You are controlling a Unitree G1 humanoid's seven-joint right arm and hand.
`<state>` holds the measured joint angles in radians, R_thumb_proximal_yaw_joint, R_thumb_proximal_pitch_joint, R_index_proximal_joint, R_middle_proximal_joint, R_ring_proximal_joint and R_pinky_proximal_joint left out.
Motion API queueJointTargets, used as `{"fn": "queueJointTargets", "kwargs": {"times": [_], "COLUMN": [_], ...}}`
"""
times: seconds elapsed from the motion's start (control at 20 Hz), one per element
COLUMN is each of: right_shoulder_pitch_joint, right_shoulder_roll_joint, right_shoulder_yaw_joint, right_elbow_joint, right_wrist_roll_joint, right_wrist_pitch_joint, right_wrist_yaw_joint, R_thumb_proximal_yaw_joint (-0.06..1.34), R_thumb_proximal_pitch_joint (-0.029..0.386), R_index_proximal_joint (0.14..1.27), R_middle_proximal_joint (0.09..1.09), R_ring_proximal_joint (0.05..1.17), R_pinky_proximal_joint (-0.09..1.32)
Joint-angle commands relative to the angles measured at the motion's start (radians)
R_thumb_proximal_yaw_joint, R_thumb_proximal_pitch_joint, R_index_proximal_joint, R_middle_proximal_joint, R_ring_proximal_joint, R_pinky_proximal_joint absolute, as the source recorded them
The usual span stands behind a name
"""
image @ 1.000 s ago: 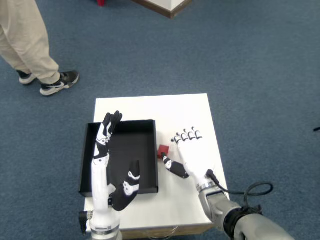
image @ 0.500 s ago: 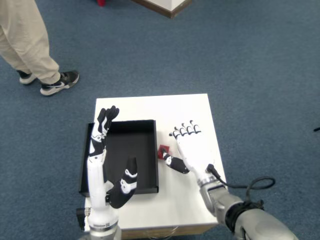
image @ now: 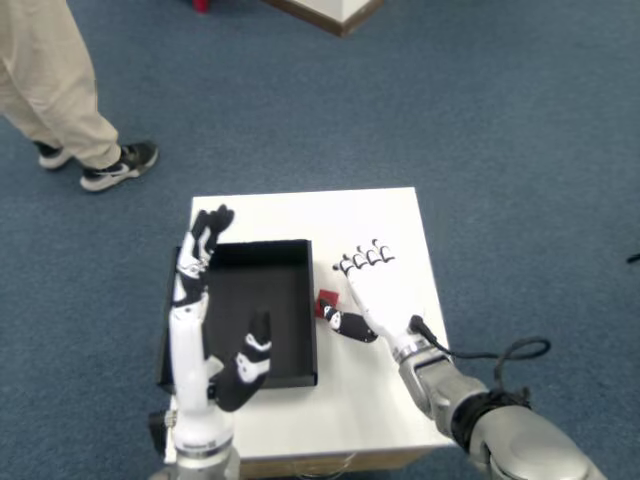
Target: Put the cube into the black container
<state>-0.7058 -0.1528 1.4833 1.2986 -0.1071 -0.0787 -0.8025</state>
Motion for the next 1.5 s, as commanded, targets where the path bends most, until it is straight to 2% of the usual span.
{"fn": "queueJointTargets", "kwargs": {"times": [0.05,0.4,0.85,1.3,1.5], "right_shoulder_pitch_joint": [-0.065,-0.057,-0.08,-0.093,-0.062], "right_shoulder_roll_joint": [-0.015,-0.012,-0.018,-0.017,-0.012], "right_shoulder_yaw_joint": [-0.014,-0.028,-0.036,-0.042,-0.045], "right_elbow_joint": [-0.004,-0.014,-0.025,-0.049,-0.058], "right_wrist_roll_joint": [-0.005,-0.021,-0.052,-0.081,-0.093], "right_wrist_pitch_joint": [-0.023,-0.025,-0.033,-0.02,-0.02], "right_wrist_yaw_joint": [-0.006,0.01,-0.011,0.029,0.03], "R_thumb_proximal_yaw_joint": [0.43,0.41,0.41,0.43,0.45], "R_thumb_proximal_pitch_joint": [0.132,0.124,0.118,0.116,0.112], "R_index_proximal_joint": [0.41,0.39,0.39,0.38,0.38], "R_middle_proximal_joint": [0.29,0.28,0.29,0.28,0.27], "R_ring_proximal_joint": [0.22,0.22,0.22,0.21,0.19], "R_pinky_proximal_joint": [0.06,0.04,0.03,0.01,-0.01]}}
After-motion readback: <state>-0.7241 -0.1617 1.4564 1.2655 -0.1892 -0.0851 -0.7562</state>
